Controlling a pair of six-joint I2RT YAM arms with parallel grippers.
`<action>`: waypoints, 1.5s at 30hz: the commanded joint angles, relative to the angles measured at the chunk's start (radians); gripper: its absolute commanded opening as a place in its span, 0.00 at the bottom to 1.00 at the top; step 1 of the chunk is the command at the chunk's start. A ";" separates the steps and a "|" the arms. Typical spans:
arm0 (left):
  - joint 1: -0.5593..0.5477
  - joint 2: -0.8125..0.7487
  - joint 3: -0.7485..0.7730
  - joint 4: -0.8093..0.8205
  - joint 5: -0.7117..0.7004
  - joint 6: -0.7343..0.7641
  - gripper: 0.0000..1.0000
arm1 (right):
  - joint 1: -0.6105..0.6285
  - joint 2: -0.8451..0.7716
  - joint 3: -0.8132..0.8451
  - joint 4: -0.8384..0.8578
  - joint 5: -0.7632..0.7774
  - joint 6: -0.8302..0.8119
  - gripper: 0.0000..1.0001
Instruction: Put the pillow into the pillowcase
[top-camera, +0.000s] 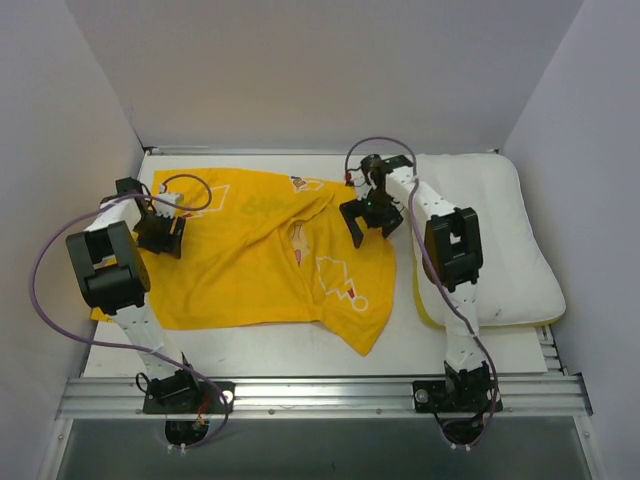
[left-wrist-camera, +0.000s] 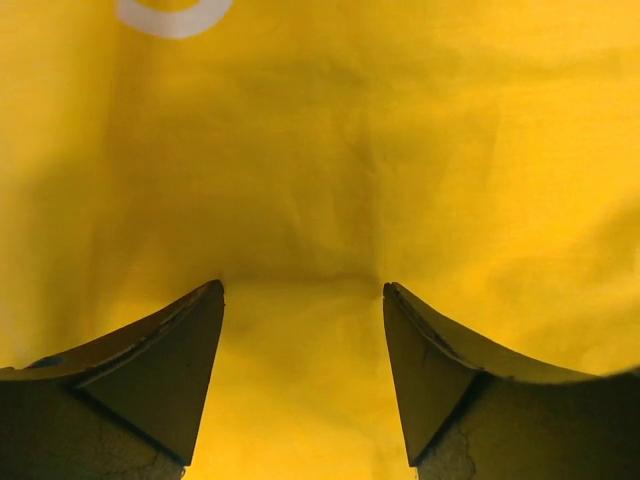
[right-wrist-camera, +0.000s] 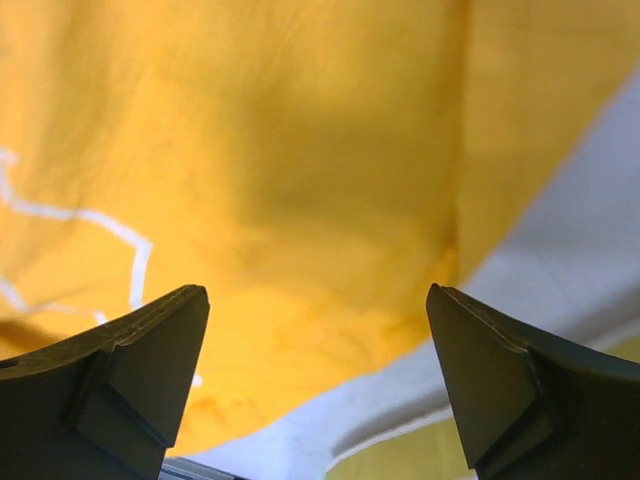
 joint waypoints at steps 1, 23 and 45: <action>-0.022 -0.033 0.050 0.003 0.028 0.013 0.74 | -0.064 -0.254 0.040 -0.033 -0.104 0.088 1.00; -0.270 -0.369 -0.051 0.002 0.122 -0.041 0.97 | -0.593 -0.084 0.122 -0.016 0.021 0.038 1.00; -0.269 -0.338 0.022 -0.017 0.202 -0.132 0.97 | -0.509 -0.307 0.073 -0.111 -0.070 -0.396 0.00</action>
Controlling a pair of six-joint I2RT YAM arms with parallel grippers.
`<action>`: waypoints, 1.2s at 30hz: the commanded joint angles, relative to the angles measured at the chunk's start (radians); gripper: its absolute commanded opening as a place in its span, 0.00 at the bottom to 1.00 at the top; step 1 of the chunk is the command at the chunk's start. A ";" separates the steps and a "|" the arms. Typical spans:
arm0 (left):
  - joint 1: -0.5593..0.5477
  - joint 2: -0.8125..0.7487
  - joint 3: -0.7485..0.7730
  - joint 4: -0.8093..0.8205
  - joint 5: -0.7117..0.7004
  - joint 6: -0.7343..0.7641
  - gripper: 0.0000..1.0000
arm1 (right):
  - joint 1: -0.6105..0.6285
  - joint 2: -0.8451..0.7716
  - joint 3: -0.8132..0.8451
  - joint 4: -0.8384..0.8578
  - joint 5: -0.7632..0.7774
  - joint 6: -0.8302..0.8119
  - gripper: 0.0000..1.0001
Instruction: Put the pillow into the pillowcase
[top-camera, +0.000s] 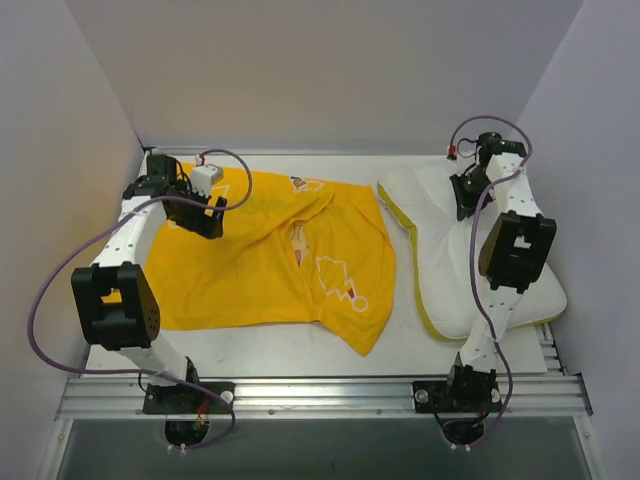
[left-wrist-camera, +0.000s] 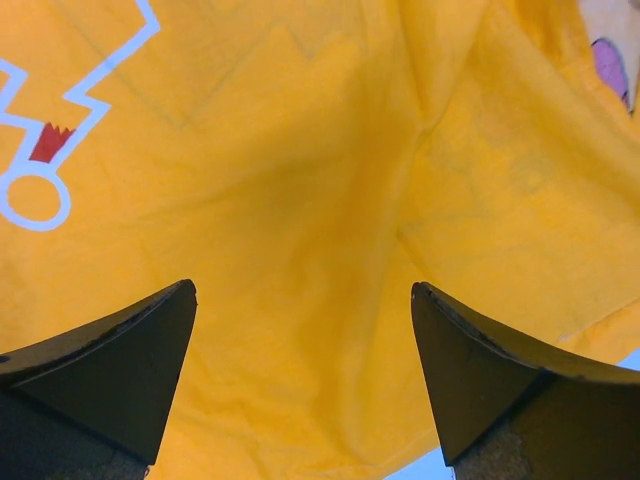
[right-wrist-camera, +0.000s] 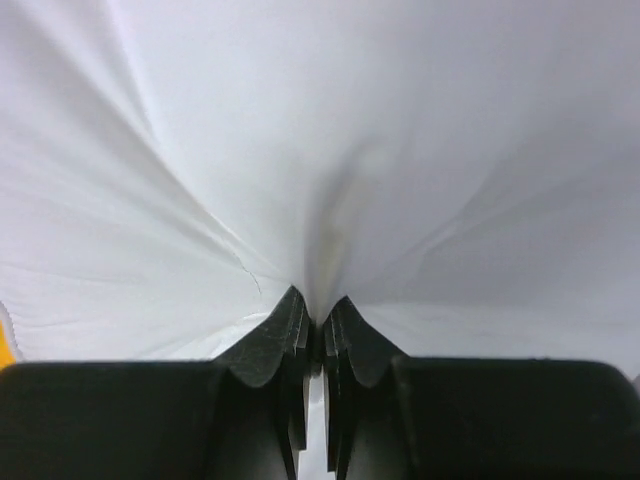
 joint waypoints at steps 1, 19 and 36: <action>0.002 0.001 0.090 0.004 0.094 -0.062 0.97 | 0.026 -0.266 0.050 -0.089 -0.107 -0.173 0.00; -0.364 0.148 0.151 0.173 0.002 -0.329 0.78 | 0.277 -0.667 -0.548 -0.046 -0.167 -0.522 0.00; -0.441 0.441 0.308 0.251 -0.147 -0.413 0.47 | 0.353 -0.830 -0.688 -0.038 -0.184 -0.523 0.00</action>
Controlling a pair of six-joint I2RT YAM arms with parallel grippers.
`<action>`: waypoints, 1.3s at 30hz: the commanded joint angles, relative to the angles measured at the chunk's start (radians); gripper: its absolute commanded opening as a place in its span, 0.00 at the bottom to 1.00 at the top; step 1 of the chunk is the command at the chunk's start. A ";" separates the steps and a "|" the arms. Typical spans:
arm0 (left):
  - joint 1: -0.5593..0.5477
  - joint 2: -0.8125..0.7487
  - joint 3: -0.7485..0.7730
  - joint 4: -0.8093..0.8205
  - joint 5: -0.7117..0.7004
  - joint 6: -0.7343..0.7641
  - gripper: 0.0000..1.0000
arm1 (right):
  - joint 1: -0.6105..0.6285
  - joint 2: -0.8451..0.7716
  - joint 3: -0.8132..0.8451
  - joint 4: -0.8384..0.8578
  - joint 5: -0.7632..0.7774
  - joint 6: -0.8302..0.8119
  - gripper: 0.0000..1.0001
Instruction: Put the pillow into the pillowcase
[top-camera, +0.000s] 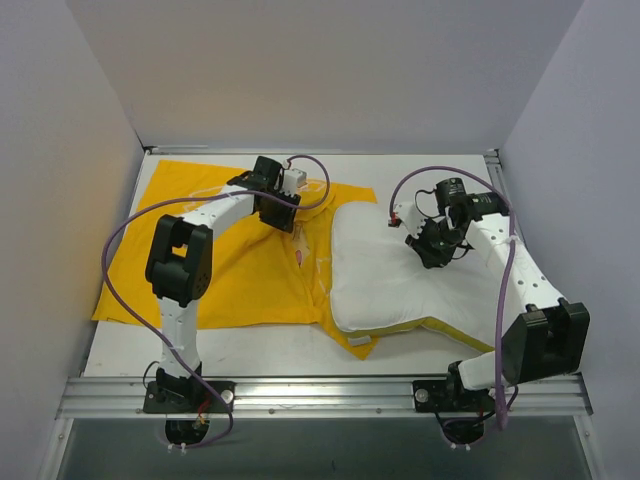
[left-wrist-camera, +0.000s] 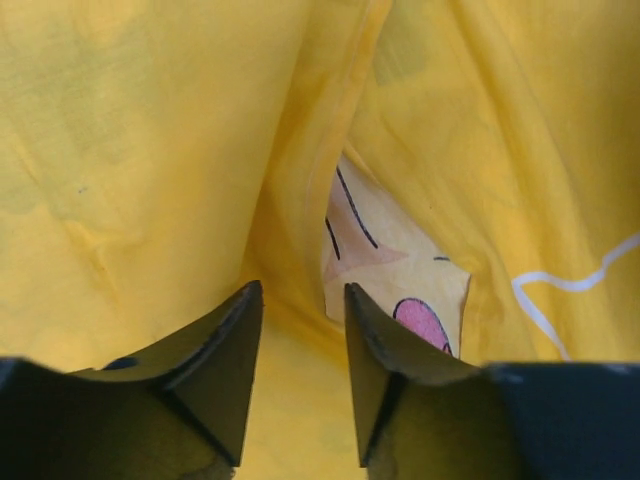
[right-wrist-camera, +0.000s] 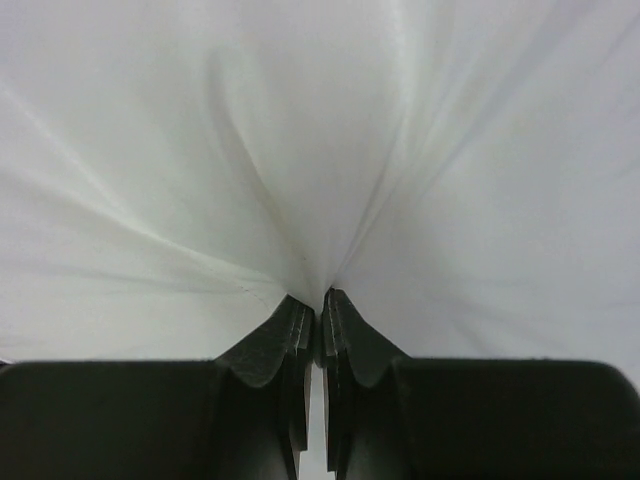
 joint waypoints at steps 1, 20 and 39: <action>-0.003 0.026 0.071 0.049 -0.008 -0.021 0.45 | 0.022 -0.067 0.060 -0.050 -0.031 -0.016 0.00; 0.034 -0.032 0.085 -0.045 0.171 0.012 0.00 | 0.091 -0.084 0.057 -0.078 -0.137 -0.147 0.00; 0.063 -0.426 -0.229 -0.183 0.404 0.114 0.00 | 0.315 0.069 0.121 -0.197 -0.042 -0.417 0.00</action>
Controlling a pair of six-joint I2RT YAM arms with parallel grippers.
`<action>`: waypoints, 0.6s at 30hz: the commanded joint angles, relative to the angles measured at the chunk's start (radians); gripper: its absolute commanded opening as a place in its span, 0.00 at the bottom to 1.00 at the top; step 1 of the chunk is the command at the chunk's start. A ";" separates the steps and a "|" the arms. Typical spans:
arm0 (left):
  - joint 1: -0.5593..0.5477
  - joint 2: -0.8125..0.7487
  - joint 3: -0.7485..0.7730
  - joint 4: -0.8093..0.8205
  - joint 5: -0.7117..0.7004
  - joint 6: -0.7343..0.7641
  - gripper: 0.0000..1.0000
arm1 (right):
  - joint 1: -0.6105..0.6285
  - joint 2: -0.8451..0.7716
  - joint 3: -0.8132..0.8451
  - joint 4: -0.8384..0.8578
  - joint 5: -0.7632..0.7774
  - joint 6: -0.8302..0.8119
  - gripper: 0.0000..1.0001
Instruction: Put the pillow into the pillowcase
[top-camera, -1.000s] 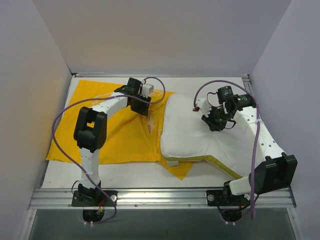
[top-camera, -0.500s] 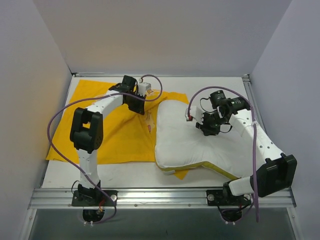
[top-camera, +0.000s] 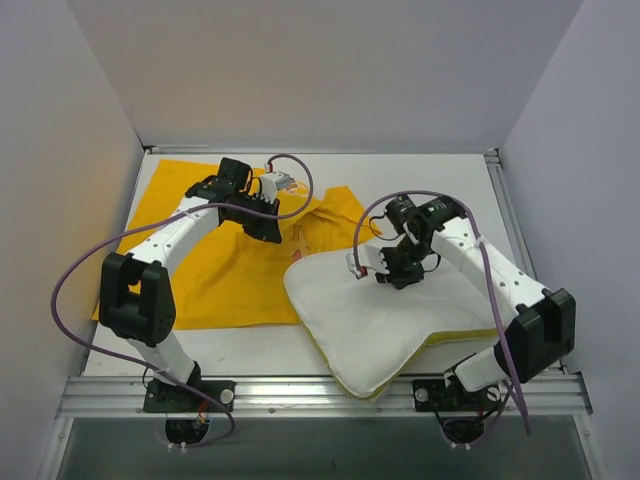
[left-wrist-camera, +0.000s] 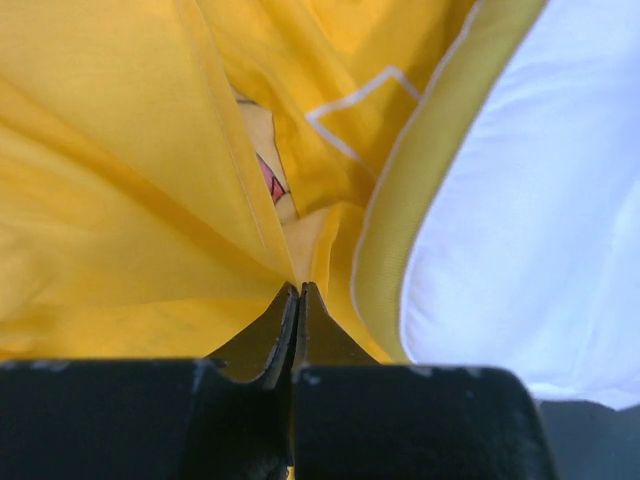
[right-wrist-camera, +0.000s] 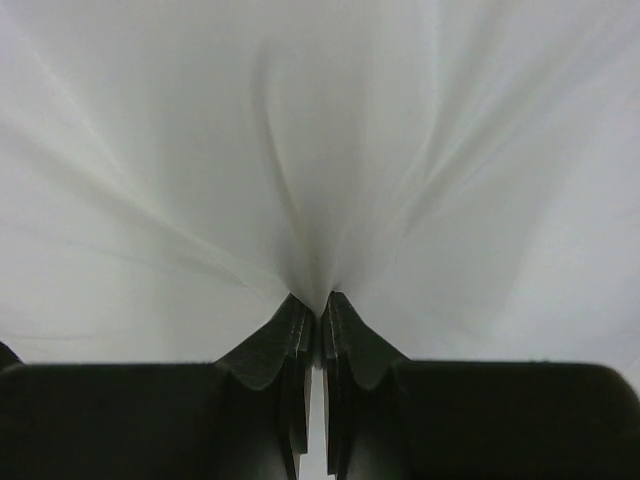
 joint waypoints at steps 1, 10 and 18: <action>-0.009 -0.059 -0.021 -0.053 0.050 0.054 0.00 | -0.012 0.086 0.137 -0.023 0.018 -0.038 0.00; -0.009 -0.097 -0.035 -0.088 0.028 0.112 0.00 | -0.084 0.263 0.381 -0.101 0.065 -0.097 0.00; -0.009 -0.088 0.003 -0.096 0.043 0.135 0.00 | -0.112 0.447 0.474 -0.092 0.120 -0.078 0.00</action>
